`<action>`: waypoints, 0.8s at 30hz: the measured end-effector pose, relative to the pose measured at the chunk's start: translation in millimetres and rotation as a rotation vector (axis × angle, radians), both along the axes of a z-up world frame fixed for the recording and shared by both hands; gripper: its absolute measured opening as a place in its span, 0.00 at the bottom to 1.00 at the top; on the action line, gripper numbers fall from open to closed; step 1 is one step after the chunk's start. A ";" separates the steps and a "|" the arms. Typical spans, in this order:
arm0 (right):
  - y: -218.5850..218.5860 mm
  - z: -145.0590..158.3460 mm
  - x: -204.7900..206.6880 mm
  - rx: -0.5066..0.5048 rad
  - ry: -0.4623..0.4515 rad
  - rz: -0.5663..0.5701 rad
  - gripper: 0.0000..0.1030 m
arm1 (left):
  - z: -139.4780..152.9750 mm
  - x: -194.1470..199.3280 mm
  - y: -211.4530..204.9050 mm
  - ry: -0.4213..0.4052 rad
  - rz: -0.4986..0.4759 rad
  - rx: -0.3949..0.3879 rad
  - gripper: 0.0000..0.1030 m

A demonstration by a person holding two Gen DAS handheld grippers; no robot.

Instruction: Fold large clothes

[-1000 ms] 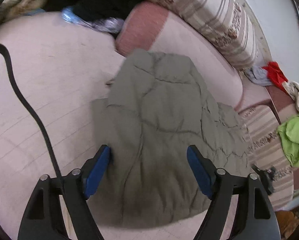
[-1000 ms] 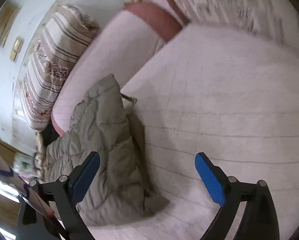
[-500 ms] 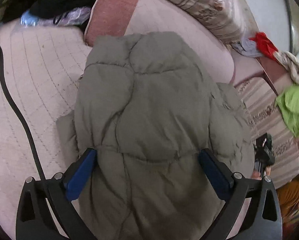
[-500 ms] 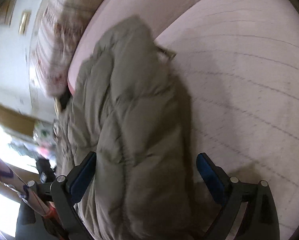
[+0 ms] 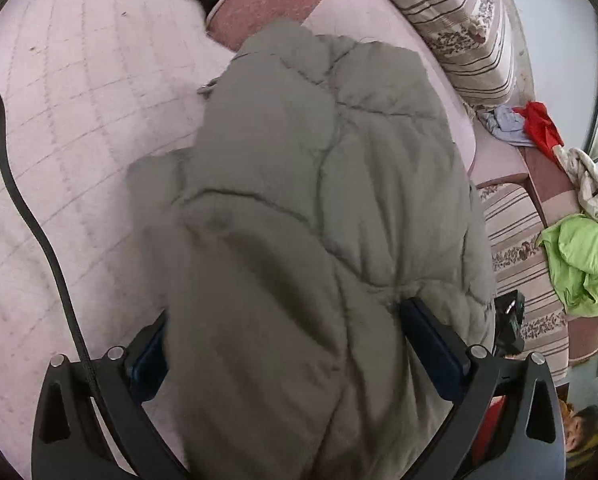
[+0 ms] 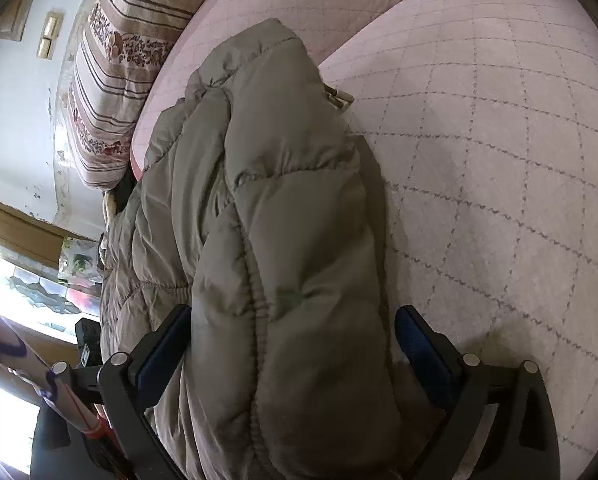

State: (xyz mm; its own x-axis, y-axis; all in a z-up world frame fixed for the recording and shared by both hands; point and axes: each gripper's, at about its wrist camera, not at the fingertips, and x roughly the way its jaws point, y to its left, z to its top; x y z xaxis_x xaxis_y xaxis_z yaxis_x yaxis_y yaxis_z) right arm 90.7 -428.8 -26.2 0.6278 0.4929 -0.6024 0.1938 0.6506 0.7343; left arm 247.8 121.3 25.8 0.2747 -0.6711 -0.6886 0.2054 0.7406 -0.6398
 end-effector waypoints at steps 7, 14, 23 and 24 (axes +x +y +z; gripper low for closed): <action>12.6 10.4 1.9 0.036 -0.008 -0.017 0.57 | 38.2 -31.1 -6.1 -0.078 0.046 0.054 0.67; 14.5 49.1 -23.9 0.049 -0.099 0.017 0.38 | 84.6 -70.6 6.7 -0.133 0.054 0.016 0.50; 18.2 27.9 -51.3 -0.014 -0.022 0.048 0.66 | 39.0 -101.4 16.4 -0.086 0.117 0.231 0.59; 15.8 14.6 -49.9 -0.027 0.027 0.019 0.71 | 35.1 -101.8 20.0 -0.070 0.144 0.203 0.61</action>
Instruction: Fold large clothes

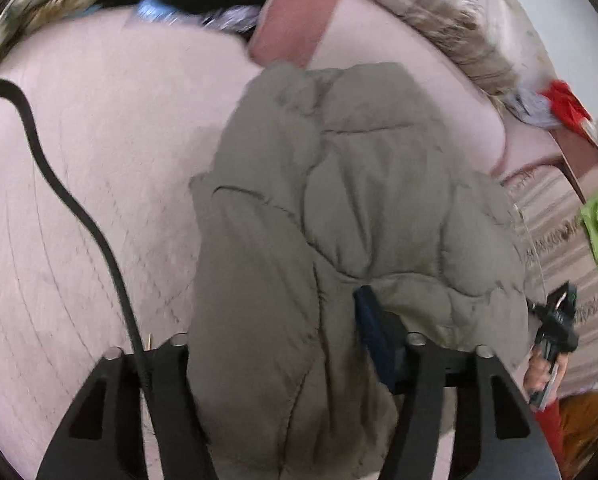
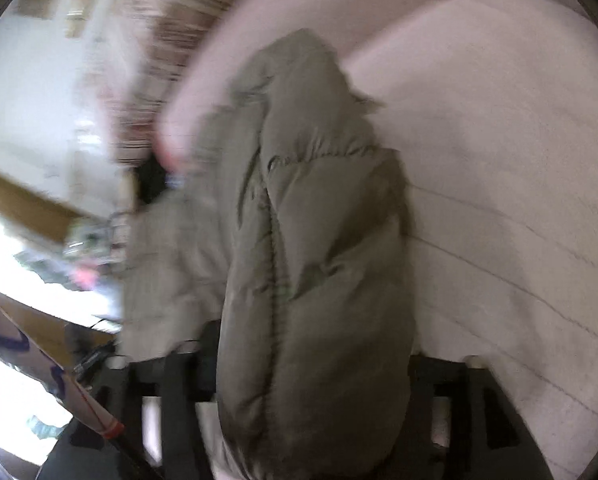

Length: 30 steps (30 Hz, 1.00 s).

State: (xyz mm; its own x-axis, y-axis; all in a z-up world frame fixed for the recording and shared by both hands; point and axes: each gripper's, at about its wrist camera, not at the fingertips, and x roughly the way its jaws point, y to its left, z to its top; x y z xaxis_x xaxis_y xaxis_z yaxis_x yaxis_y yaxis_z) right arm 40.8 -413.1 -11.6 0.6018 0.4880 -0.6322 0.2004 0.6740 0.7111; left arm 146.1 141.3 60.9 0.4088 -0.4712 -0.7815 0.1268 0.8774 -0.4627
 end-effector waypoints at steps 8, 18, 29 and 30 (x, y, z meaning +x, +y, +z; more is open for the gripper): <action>-8.6 22.5 -28.9 -0.069 -0.003 -0.186 0.80 | 47.3 -28.5 16.0 -0.090 0.026 0.048 0.60; 28.3 111.2 -60.9 -0.410 -0.183 -0.373 0.55 | 96.3 -25.9 4.5 -0.207 0.051 0.095 0.64; 112.3 81.0 69.6 -0.595 -0.145 -0.152 0.49 | 33.0 68.8 -127.1 -0.122 0.005 0.249 0.66; 109.5 74.3 76.4 -0.613 -0.118 -0.160 0.49 | 27.2 76.8 -128.2 -0.101 0.021 0.252 0.73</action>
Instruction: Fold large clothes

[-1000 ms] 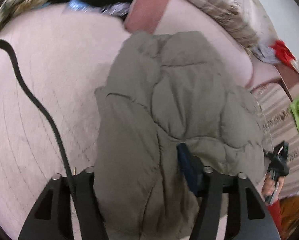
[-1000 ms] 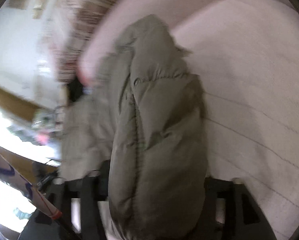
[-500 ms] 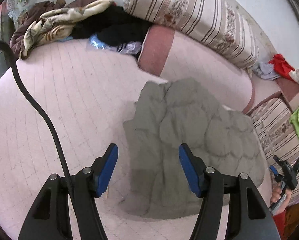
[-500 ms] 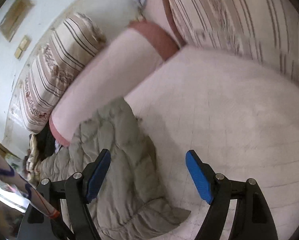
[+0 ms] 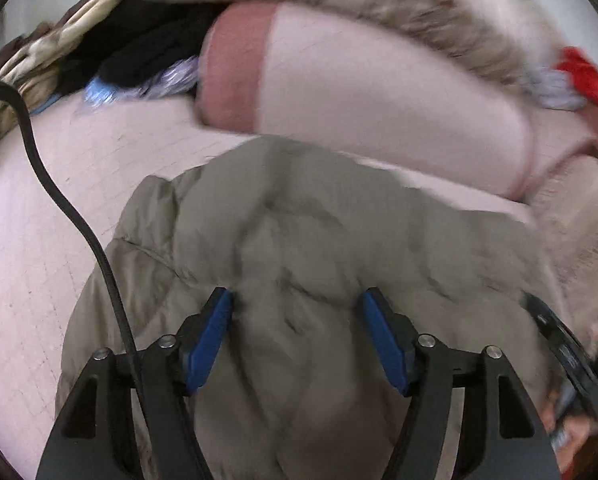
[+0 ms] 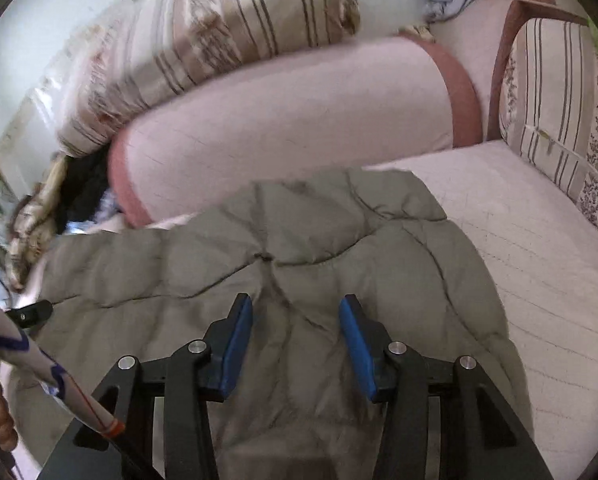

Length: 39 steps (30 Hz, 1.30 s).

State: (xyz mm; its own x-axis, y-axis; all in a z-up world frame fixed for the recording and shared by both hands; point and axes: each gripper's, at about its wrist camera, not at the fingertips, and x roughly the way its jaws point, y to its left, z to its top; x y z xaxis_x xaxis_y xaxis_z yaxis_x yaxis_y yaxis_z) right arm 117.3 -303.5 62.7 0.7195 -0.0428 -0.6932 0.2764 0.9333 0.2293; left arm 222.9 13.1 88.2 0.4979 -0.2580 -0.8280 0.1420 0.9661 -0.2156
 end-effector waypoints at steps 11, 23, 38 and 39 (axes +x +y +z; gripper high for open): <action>-0.4 -12.1 12.6 -0.077 0.039 -0.059 0.54 | -2.6 3.5 13.9 -0.016 0.037 -0.077 0.85; 58.3 0.7 -30.0 -0.200 0.010 0.026 0.63 | 0.0 -70.5 36.9 -0.124 0.088 0.117 0.86; 77.0 46.0 -186.7 -0.157 -0.050 0.064 0.65 | 115.5 -281.1 75.7 -0.645 0.292 0.315 0.99; 76.4 46.3 -195.1 -0.156 -0.053 0.059 0.65 | 117.2 -286.7 76.8 -0.646 0.294 0.315 0.99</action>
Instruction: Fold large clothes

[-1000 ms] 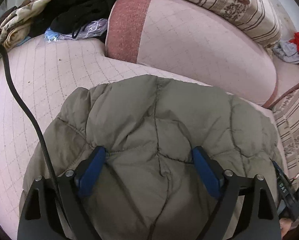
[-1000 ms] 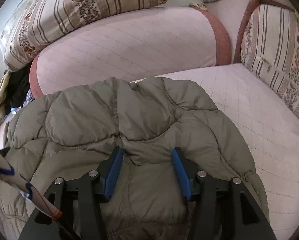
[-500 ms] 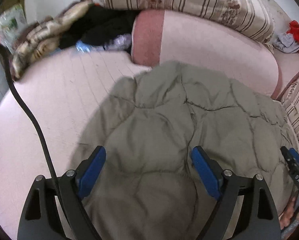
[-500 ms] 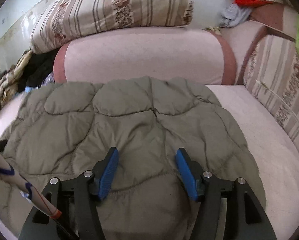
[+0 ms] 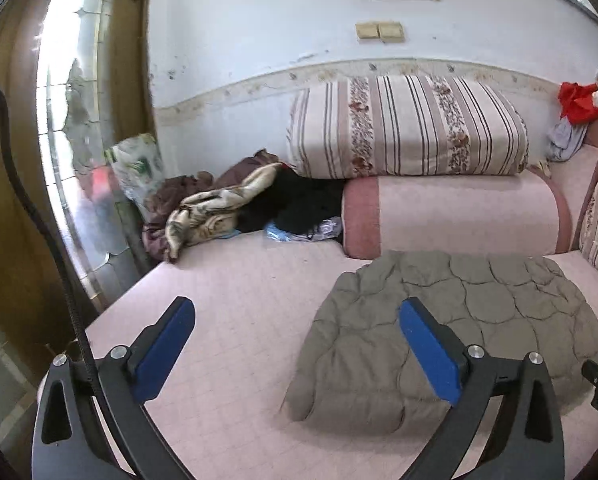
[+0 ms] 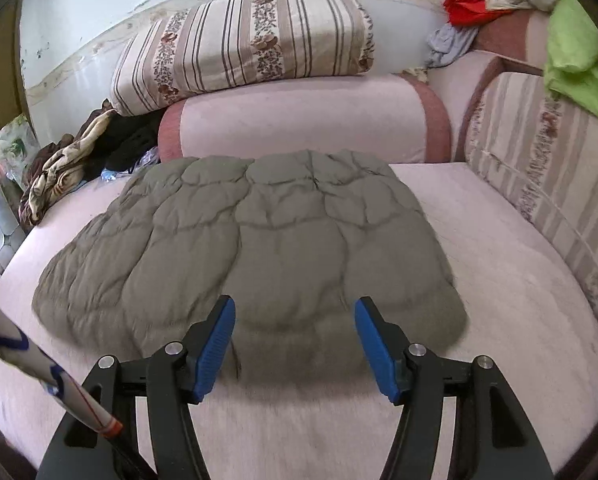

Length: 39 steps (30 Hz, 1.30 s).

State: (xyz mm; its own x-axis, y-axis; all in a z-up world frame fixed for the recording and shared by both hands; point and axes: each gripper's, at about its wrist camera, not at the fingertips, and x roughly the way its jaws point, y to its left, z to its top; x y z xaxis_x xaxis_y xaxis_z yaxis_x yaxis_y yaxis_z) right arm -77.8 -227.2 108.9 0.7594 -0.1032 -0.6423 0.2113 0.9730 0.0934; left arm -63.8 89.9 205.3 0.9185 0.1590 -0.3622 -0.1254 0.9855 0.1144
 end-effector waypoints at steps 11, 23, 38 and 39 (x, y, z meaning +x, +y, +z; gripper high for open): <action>25.7 -19.6 -89.3 -0.004 0.005 -0.031 0.69 | -7.7 -77.8 -4.0 0.022 0.004 -0.014 0.99; 41.7 -35.3 -94.8 -0.095 0.023 -0.075 0.69 | -15.3 -122.7 -19.3 -0.034 -0.041 -0.004 1.00; 41.8 -41.7 -107.6 -0.082 0.020 -0.087 0.70 | -15.4 -139.8 -46.2 0.013 -0.128 -0.008 1.00; 40.6 -42.7 -106.2 -0.078 0.024 -0.089 0.70 | -18.6 -139.0 -48.9 0.026 -0.148 -0.014 1.00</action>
